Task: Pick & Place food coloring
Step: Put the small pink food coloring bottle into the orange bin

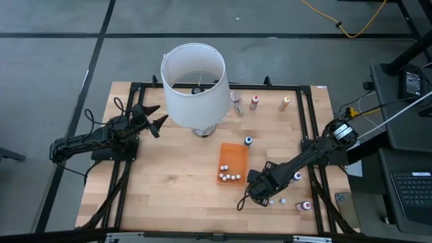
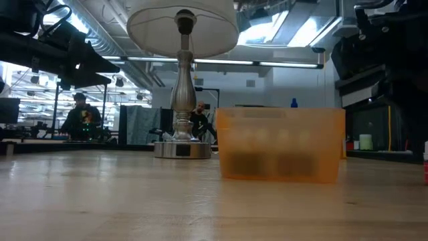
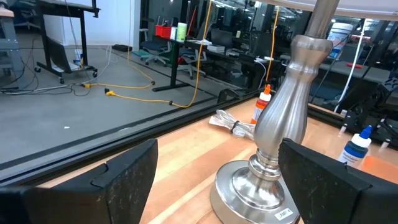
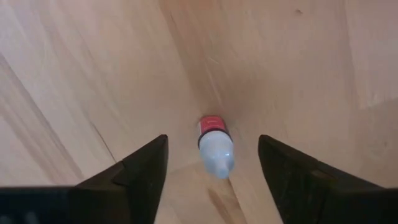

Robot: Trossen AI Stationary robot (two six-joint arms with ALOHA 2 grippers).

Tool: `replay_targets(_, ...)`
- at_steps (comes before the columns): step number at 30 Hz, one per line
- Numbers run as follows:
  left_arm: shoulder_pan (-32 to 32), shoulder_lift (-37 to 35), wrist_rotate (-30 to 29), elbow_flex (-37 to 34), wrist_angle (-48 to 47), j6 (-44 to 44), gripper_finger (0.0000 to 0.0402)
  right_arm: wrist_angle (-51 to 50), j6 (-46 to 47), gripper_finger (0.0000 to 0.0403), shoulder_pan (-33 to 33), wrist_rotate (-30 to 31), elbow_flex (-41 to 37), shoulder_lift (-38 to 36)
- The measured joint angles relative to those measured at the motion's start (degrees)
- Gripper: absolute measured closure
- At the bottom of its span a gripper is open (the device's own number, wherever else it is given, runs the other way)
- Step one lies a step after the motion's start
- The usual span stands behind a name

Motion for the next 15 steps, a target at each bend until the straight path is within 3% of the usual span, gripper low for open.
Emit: replay_targets(15, 0.00, 0.00, 0.00, 0.00, 0.01, 0.01, 0.0080, -0.97, -2.33, 0.0330, 0.00, -0.02, 0.63, 0.02)
